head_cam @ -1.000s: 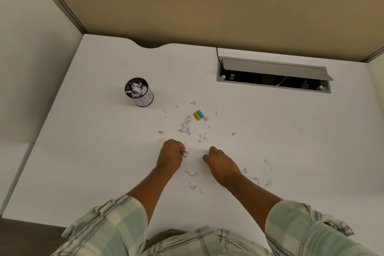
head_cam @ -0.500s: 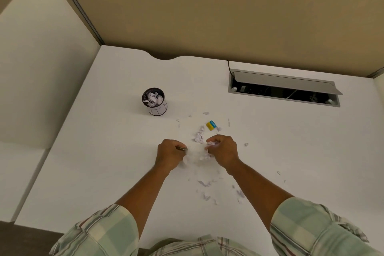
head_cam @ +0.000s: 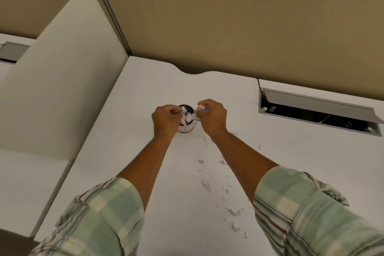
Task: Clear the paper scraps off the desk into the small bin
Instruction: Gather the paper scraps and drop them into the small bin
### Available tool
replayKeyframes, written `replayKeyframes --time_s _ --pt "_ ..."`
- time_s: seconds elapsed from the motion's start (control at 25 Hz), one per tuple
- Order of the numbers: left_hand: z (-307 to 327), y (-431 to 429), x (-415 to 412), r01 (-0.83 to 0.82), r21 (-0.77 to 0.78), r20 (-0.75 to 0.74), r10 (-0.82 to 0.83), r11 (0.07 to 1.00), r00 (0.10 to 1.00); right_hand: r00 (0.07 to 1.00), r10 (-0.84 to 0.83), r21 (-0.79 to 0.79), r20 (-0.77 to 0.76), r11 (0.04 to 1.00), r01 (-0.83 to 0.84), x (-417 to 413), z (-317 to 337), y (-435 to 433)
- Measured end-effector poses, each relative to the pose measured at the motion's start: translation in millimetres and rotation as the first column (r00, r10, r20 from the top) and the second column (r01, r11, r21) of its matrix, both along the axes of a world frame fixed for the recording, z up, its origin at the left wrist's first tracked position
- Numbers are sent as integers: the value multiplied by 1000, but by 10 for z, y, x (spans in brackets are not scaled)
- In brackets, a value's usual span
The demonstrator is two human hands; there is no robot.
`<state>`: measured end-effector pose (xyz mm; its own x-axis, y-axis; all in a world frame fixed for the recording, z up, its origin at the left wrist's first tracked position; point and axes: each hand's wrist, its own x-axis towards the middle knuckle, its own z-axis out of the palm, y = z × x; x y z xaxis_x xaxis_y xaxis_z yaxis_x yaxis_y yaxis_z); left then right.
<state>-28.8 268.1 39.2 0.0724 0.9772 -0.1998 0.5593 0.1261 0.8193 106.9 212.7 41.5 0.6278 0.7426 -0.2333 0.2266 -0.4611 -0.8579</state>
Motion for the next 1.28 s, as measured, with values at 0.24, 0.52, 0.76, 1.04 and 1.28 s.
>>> replayKeyframes --time_s 0.24,0.52,0.76,1.04,1.28 --pt "-165 169 -24 217 56 -183 -203 975 962 975 139 -73 170 989 -129 -121 -131 302" --pt "-176 236 -163 263 30 -129 -257 964 958 943 247 -67 222 969 -238 -210 -200 288" --pt "-269 257 -275 159 -9 -185 -158 987 970 877 331 -101 348 944 -315 -220 -198 260" --pt "-314 258 -272 43 -163 -24 -47 986 999 771 633 -668 63 601 -439 -408 -318 666" --pt "-310 269 -272 -8 -204 24 13 979 1000 735 678 -764 -6 471 -441 -465 -289 893"
